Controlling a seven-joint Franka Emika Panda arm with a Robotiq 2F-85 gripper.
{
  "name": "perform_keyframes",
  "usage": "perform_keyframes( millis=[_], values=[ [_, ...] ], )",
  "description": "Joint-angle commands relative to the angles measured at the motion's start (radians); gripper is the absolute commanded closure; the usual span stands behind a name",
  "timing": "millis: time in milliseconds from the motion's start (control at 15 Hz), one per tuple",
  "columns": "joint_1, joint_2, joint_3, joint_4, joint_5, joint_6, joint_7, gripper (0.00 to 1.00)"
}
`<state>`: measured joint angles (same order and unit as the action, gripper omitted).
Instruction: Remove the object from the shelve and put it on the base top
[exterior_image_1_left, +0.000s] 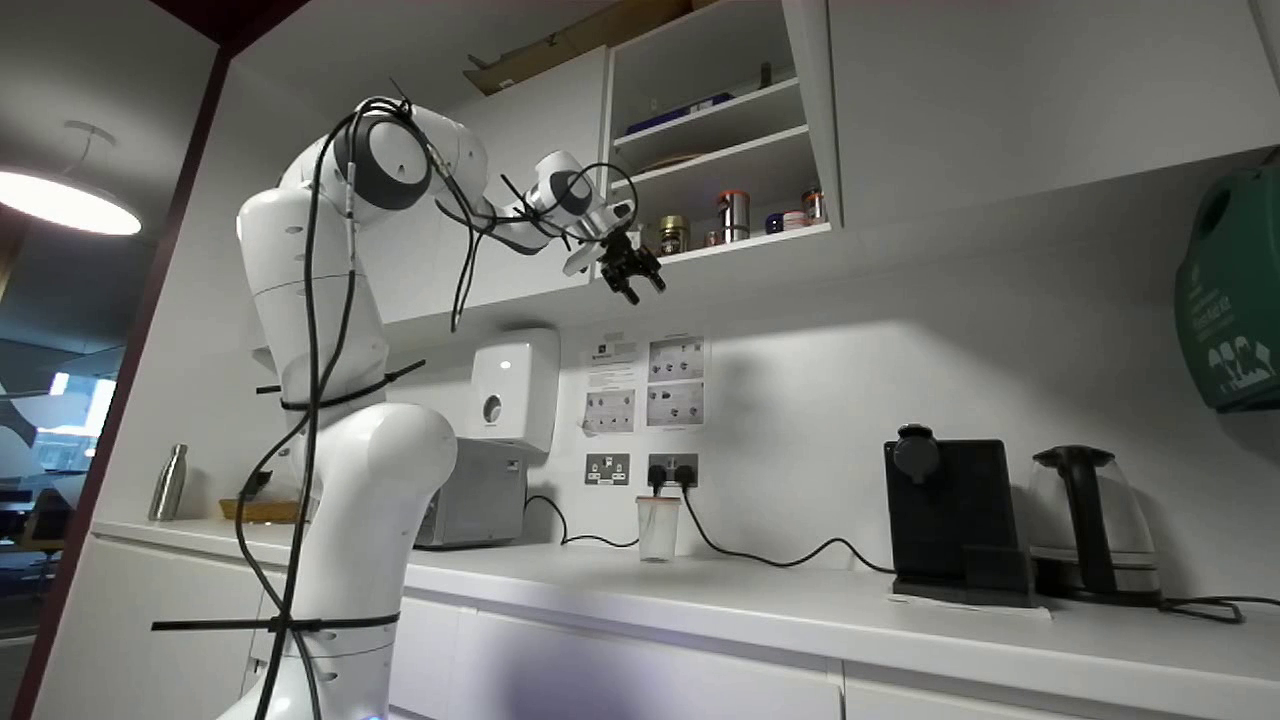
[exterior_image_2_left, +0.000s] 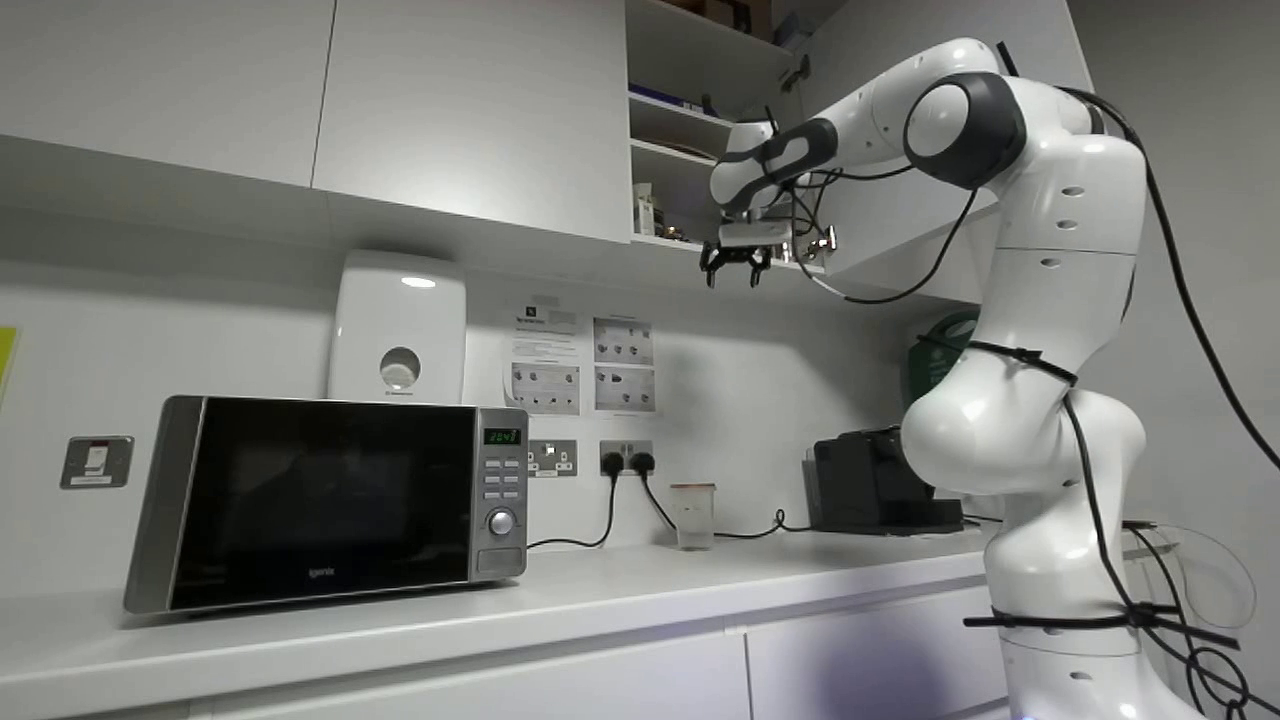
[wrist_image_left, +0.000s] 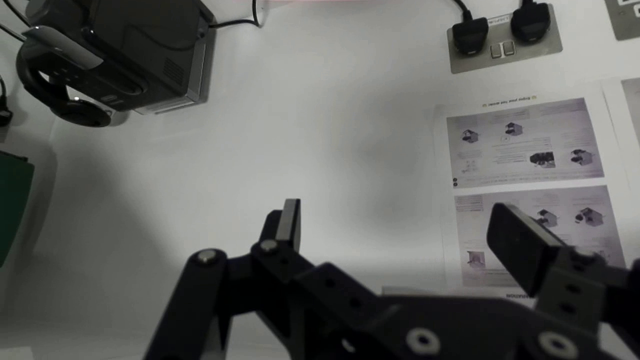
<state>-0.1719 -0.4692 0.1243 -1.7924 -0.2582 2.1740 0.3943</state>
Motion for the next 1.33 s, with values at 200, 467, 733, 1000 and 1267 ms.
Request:
perform_keyframes(
  millis=[200,467,733,1000,1267],
  values=[
    [0.002,0.007,-0.009,0.045,-0.006,-0.008,0.009,0.00],
    [0.003,0.009,-0.010,0.045,-0.006,-0.008,0.009,0.00],
    [-0.010,0.035,-0.006,0.065,-0.026,0.008,0.020,0.00],
    [-0.026,0.063,-0.013,0.126,-0.044,0.025,0.023,0.00],
    [-0.036,0.106,-0.023,0.223,-0.069,0.039,0.032,0.00]
  ],
)
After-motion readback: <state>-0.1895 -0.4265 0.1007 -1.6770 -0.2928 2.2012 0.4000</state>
